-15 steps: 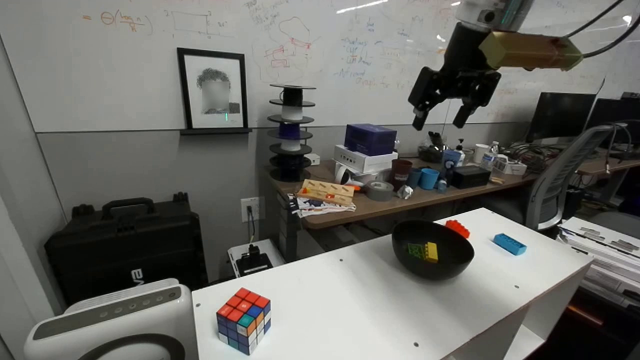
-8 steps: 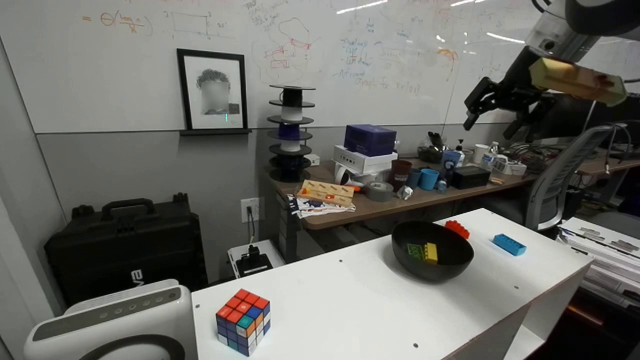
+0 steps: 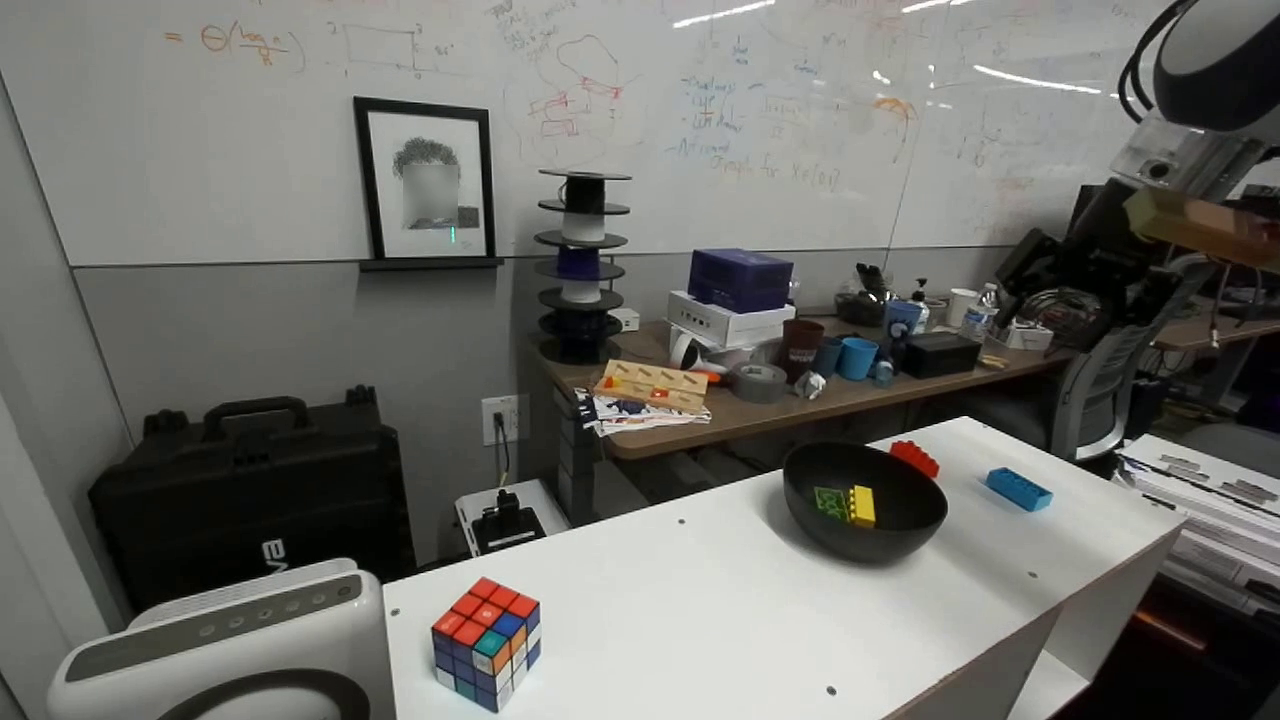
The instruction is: Put the green, yellow, orange and blue lego bricks in the black bowl
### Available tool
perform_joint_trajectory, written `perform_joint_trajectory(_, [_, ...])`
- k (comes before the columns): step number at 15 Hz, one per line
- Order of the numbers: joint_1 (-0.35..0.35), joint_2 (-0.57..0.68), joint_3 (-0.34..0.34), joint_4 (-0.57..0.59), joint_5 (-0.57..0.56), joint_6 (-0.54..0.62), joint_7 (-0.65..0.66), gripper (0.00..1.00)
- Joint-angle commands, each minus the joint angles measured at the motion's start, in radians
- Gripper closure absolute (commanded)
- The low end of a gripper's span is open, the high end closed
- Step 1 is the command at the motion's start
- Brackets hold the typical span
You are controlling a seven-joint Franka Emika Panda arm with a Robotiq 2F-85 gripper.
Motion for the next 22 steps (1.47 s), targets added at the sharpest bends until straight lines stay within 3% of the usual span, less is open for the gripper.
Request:
perform_joint_trajectory(1, [-0.016,0.1,-0.025,0.095,-0.018,-0.039,-0.032,0.0])
perform_joint_trajectory(5, [-0.016,0.215,-0.046,0.168,-0.037,0.042,-0.014,0.0])
perform_joint_trajectory(10, [0.004,0.34,-0.055,0.29,-0.065,0.049,0.009,0.0])
perform_joint_trajectory(18, [0.004,0.49,0.003,0.459,-0.043,0.039,0.007,0.0])
perform_joint_trajectory(22, [0.0,0.52,0.018,0.458,-0.036,0.041,0.01,0.0])
